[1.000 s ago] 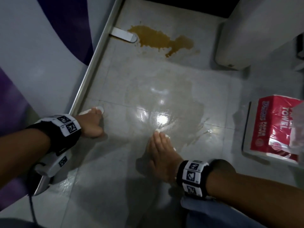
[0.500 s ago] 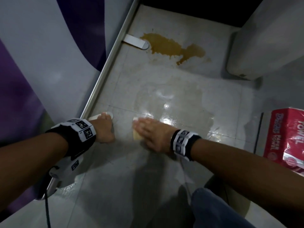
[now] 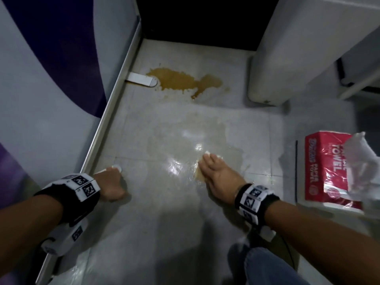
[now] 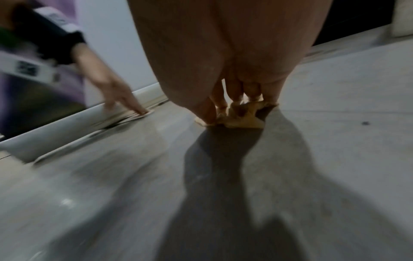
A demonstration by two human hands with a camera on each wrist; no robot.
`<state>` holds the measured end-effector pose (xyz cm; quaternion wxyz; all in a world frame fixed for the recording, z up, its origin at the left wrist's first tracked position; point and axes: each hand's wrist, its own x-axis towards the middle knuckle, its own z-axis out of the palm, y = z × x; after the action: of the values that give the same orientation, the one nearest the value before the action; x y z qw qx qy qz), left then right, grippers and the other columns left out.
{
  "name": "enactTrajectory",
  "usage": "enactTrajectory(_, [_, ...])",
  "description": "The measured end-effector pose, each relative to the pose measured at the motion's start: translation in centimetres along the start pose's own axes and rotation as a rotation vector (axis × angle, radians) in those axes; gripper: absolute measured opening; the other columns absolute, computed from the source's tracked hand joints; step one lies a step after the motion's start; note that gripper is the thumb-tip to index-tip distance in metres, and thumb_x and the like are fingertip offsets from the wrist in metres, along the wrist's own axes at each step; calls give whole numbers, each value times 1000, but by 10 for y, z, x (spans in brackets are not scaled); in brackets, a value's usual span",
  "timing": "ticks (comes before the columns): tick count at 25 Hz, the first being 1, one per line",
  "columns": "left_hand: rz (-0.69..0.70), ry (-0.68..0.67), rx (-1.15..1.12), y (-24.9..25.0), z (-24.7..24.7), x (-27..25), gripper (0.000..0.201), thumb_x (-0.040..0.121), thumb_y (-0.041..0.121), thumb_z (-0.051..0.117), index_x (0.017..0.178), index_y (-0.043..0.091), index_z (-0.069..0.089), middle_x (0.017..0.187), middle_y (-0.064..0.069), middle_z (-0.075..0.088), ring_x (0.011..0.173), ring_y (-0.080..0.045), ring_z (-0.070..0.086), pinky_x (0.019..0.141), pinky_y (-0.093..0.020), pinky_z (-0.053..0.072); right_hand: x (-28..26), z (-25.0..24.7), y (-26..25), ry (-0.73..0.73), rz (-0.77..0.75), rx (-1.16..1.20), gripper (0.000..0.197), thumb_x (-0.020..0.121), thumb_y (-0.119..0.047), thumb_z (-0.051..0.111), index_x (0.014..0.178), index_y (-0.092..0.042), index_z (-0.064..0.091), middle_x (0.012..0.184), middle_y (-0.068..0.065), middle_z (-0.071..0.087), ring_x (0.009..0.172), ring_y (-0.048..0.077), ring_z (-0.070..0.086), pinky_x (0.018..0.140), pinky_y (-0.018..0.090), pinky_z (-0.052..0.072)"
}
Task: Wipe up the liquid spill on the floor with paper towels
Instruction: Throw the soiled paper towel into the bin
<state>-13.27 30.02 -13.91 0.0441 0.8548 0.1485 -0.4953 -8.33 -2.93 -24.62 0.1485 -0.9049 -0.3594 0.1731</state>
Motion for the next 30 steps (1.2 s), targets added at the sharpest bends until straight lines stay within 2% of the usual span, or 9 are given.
enactTrajectory(3, [-54,-24,191,25,-24,-4,44,92,34,50,128,9,54,131,-10,59,118,-21,58,87,-21,44,-29,11,-14,-79,-182,-63,52,72,-19,78,122,-14,64,131,8,59,120,31,59,83,37,60])
enactTrajectory(5, [-13,-3,289,49,-50,-8,39,99,30,45,126,6,60,131,-9,60,111,-21,59,82,-21,43,-42,2,-22,-202,-311,-185,31,64,-25,84,92,-19,73,107,1,66,97,22,67,56,27,57])
enactTrajectory(8, [181,94,215,93,-99,-11,35,95,30,49,110,4,67,117,-11,66,95,-23,59,76,-23,41,-48,-34,-21,-526,-336,-266,12,77,-13,68,88,-13,74,93,7,70,82,32,68,58,36,55])
enactTrajectory(11, [433,345,-2,147,-144,-22,30,93,28,54,114,17,72,119,-1,68,108,-18,61,95,-26,44,-44,-101,-3,-482,-136,-56,16,75,-17,59,85,-19,71,80,2,70,73,27,65,65,30,52])
enactTrajectory(14, [529,630,-210,200,-179,-42,28,90,27,56,112,23,72,109,1,69,105,-19,63,87,-25,44,-38,-194,26,-333,76,193,24,81,-16,59,98,-24,75,75,-5,74,61,5,63,65,19,51])
enactTrajectory(17, [537,811,-391,239,-204,-62,36,88,29,55,123,27,64,100,0,66,96,-22,66,80,-26,46,-31,-282,57,-91,236,563,15,90,-5,60,93,-13,73,66,10,68,44,14,51,43,23,40])
enactTrajectory(24, [796,894,-399,315,-233,-95,79,86,28,59,154,26,18,164,-1,8,150,-18,11,118,-34,18,-29,-388,91,913,100,1113,21,80,9,63,87,-11,62,85,13,61,74,24,67,61,36,58])
enactTrajectory(27, [813,858,-237,333,-237,-95,87,85,31,60,155,28,7,165,0,-5,151,-17,-2,122,-39,12,-11,-395,103,1258,64,1051,21,82,4,66,87,-13,55,85,6,58,80,19,62,74,42,60])
enactTrajectory(30, [776,840,-160,343,-235,-88,94,84,32,62,155,27,0,164,-2,-13,151,-20,-3,123,-40,8,12,-386,113,1378,102,594,17,82,4,63,90,-9,54,88,5,56,77,7,58,72,22,51])
